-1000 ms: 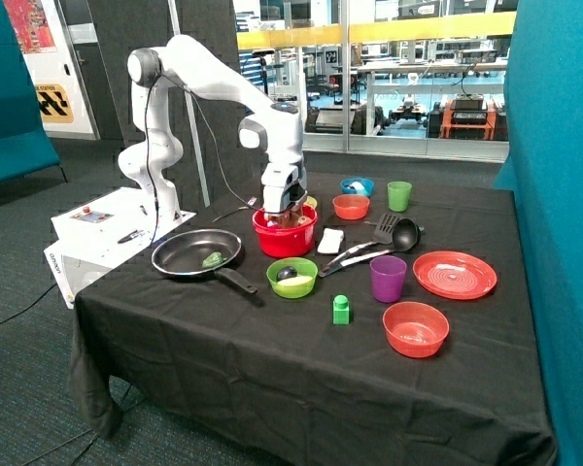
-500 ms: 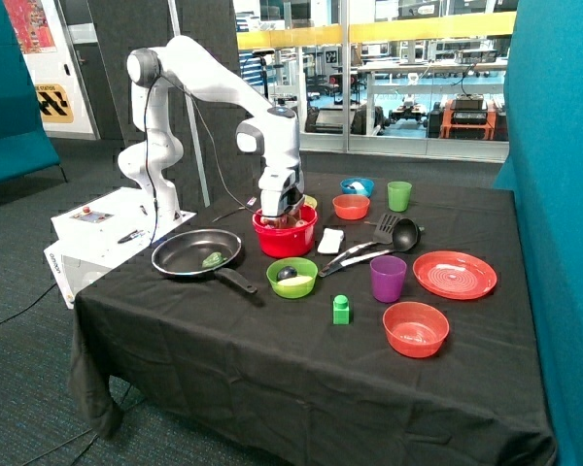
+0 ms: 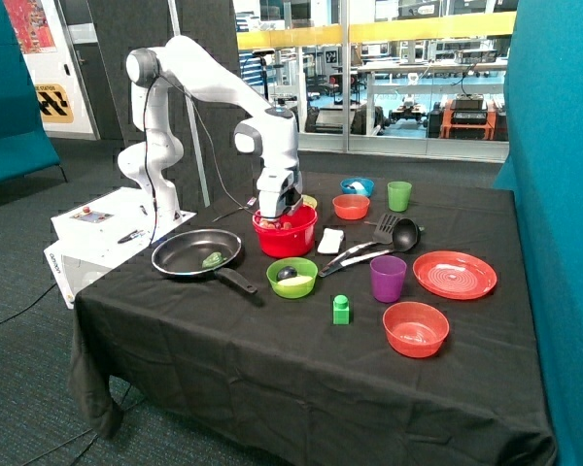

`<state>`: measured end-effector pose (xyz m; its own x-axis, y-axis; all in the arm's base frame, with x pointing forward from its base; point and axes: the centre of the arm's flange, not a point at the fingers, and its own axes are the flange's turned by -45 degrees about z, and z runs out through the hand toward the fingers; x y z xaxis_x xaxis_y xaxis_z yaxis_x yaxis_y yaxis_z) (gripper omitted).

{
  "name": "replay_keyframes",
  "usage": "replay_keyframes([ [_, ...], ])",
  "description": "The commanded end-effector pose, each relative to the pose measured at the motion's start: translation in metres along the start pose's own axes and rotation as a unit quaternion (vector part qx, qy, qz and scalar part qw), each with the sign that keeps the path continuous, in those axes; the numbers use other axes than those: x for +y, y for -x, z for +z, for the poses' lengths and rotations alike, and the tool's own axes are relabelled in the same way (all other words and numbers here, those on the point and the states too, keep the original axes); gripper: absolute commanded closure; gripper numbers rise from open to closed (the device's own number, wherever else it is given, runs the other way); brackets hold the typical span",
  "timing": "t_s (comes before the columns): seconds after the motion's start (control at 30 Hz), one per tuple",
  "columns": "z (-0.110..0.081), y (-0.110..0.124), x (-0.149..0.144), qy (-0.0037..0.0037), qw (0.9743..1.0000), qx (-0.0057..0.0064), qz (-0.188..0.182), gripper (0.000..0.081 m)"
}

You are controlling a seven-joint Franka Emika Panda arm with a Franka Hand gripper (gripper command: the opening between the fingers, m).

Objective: Hide the teddy bear in the red bowl

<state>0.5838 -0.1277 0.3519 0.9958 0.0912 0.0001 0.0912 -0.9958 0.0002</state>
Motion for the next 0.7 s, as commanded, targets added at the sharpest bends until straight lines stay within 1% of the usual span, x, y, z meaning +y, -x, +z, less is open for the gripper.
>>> replay_keyframes([
  [0.0,-0.003,0.002,-0.003,-0.00009,1.0000,-0.0001,-0.006,0.0067],
  [0.27,-0.013,0.009,-0.016,-0.00009,0.9997,0.0000,-0.026,0.0147],
  [0.4,-0.019,0.016,-0.026,-0.00009,0.9992,0.0000,-0.041,0.0188],
  [0.67,-0.030,0.026,-0.043,-0.00009,0.9975,0.0000,-0.071,0.0216],
])
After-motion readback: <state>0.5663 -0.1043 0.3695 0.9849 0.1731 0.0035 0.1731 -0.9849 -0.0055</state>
